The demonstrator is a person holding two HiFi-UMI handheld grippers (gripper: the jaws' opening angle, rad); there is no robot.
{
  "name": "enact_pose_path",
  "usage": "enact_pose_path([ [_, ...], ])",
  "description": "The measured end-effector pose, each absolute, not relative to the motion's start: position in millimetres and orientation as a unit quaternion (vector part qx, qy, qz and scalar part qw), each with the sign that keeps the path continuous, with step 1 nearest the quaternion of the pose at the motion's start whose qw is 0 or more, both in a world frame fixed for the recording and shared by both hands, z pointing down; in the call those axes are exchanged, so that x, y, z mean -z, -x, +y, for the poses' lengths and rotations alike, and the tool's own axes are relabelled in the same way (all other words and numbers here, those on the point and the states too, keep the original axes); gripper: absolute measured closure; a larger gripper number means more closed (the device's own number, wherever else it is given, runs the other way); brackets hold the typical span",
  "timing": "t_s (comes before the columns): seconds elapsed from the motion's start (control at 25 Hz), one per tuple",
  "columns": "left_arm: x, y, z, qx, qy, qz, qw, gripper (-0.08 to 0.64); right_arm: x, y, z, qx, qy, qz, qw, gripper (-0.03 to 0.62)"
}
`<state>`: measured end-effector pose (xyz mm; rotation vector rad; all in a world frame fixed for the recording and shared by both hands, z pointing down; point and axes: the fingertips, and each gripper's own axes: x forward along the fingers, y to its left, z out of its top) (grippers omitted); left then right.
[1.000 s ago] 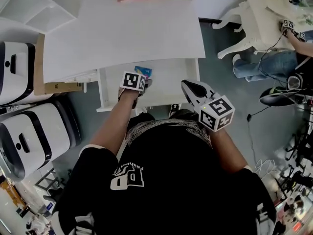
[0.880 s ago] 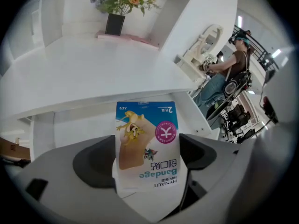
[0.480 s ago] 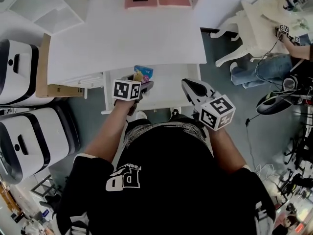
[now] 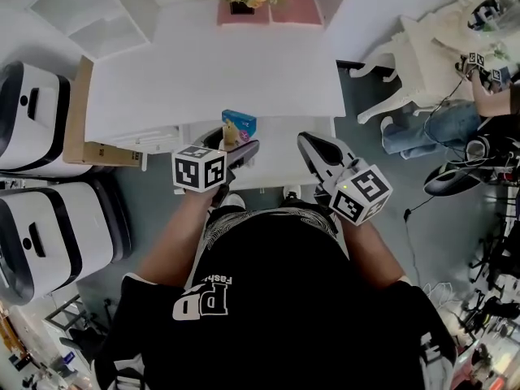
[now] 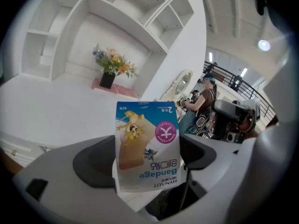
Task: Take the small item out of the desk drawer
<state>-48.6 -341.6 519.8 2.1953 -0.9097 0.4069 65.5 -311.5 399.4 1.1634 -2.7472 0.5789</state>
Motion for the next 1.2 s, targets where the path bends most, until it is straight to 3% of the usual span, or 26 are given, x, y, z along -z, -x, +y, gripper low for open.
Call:
enact_pose_path([
  [0.52, -448, 66, -335, -0.078, -0.887, -0.347, 0.294, 0.141, -398, -35, -313, -0.176, -0.37, -0.91, 0.069, 0.584],
  [1.2, -411, 95, -302, -0.067, -0.91, -0.323, 0.251, 0.14, -403, -10, -296, -0.176, -0.415, -0.89, 0.067, 0.584],
])
